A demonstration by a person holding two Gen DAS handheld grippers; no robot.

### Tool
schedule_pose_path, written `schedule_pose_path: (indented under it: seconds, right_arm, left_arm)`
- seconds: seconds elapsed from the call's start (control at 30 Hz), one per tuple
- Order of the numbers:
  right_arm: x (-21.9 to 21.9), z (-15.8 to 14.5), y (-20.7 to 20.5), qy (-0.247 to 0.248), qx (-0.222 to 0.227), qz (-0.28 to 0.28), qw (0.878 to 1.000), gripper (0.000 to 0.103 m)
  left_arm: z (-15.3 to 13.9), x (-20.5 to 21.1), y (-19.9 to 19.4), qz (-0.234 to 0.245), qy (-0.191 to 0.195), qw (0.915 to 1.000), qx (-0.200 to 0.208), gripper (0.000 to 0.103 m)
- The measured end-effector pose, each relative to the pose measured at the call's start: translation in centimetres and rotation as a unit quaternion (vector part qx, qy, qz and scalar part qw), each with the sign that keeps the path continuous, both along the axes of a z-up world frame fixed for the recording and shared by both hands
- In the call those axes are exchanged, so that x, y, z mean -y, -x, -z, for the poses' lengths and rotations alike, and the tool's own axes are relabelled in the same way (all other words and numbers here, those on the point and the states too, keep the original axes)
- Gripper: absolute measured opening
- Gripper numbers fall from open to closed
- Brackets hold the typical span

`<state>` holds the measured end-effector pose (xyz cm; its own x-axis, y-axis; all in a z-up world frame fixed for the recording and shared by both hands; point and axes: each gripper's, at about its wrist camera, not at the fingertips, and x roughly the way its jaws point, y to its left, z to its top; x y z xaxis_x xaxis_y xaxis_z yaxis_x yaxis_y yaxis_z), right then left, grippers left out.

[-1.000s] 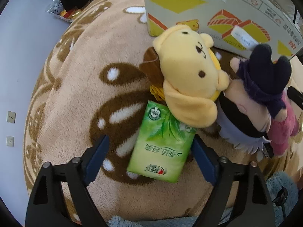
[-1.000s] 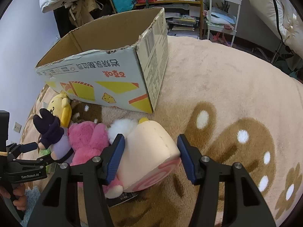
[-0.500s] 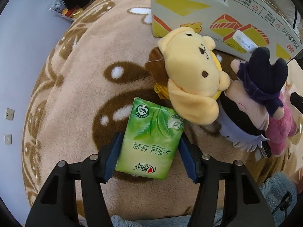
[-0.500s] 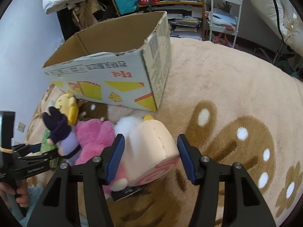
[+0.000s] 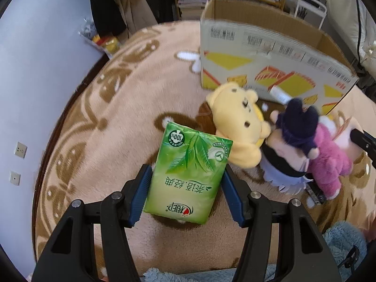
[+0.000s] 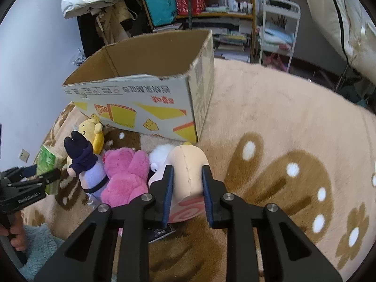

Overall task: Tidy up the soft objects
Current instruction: 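Carry both items over the box and open both tools to drop them in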

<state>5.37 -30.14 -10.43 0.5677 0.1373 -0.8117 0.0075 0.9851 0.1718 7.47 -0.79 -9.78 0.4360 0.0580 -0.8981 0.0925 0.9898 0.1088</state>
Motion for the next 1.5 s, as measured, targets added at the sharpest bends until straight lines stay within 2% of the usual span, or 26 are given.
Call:
schedule_pose_path:
  seconds: [0.2, 0.37, 0.53, 0.67, 0.87, 1.03, 1.27, 1.5]
  right_arm:
    - [0.0, -2.8, 1.9, 0.022, 0.067, 0.010, 0.997, 0.022]
    - [-0.5, -5.0, 3.2, 0.040, 0.115, 0.010, 0.992, 0.022]
    - [-1.0, -7.0, 4.3, 0.048, 0.152, 0.008, 0.987, 0.022]
    - [-1.0, -8.4, 4.8, 0.050, 0.173, 0.007, 0.984, 0.022]
    - [-0.8, -11.0, 5.0, 0.048, 0.200, 0.010, 0.978, 0.022]
    - [-0.8, -12.5, 4.2, 0.048, 0.217, 0.013, 0.975, 0.022]
    - [-0.5, -13.4, 1.7, 0.045, 0.231, 0.023, 0.972, 0.022]
    - [0.1, -13.1, -1.0, 0.030, 0.237, 0.038, 0.970, 0.022]
  left_arm:
    - [-2.4, 0.5, 1.2, 0.005, -0.001, 0.9985, 0.054, 0.059]
    - [-5.0, 0.7, 2.5, 0.016, -0.011, 0.9937, 0.110, 0.059]
    - [-8.5, 1.7, 4.1, 0.042, -0.032, 0.9832, 0.175, 0.059]
    - [-11.4, 2.3, 4.9, 0.055, -0.007, 0.9764, 0.209, 0.059]
    - [-15.7, 3.9, 3.8, 0.094, 0.000, 0.9645, 0.247, 0.059]
    - [-18.3, 5.4, 2.2, 0.118, -0.012, 0.9512, 0.285, 0.059]
    - [-18.4, 6.6, -1.7, 0.138, 0.002, 0.9416, 0.307, 0.059]
    - [-15.7, 6.0, -5.6, 0.113, 0.044, 0.9489, 0.292, 0.059]
